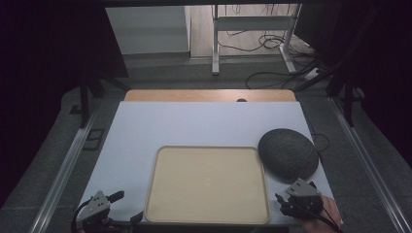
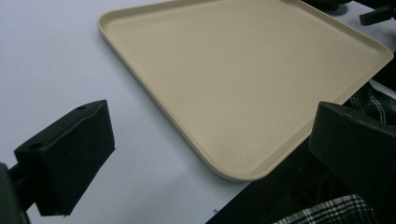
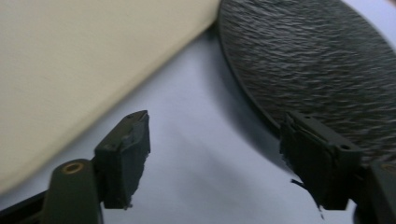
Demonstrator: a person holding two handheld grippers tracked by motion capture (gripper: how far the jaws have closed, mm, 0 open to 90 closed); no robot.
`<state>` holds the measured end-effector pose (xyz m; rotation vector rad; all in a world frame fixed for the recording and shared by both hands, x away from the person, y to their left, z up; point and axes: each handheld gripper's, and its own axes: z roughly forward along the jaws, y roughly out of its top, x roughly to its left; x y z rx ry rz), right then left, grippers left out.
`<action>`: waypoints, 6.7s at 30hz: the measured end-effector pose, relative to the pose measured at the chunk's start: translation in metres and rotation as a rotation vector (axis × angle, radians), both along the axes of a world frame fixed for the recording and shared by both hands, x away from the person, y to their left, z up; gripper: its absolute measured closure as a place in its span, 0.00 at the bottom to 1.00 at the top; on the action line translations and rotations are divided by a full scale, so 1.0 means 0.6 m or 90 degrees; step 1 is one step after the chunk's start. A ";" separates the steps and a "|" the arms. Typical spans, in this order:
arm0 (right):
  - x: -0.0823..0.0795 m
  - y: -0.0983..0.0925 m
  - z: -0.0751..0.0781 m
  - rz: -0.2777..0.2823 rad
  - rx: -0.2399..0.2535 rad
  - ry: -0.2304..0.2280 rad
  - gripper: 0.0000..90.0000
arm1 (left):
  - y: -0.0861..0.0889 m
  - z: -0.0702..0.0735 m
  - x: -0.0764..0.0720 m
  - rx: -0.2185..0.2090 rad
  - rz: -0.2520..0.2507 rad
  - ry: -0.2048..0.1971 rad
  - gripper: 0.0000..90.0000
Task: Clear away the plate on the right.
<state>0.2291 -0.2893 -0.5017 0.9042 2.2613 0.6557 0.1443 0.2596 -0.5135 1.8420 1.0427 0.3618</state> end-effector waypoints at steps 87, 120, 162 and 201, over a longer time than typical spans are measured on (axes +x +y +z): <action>0.051 0.073 -0.062 0.110 -0.571 -0.234 0.93 | -0.002 0.000 0.001 0.008 -0.008 0.002 0.00; -0.004 0.158 -0.031 0.231 -0.526 -0.332 0.92 | -0.002 0.000 0.001 0.007 -0.005 0.004 0.00; -0.078 0.315 -0.042 0.414 -0.459 -0.382 0.92 | 0.000 0.000 0.001 0.006 -0.009 0.003 0.00; -0.084 0.332 -0.080 0.480 -0.434 -0.297 0.92 | -0.002 0.000 0.001 0.010 -0.009 0.002 0.00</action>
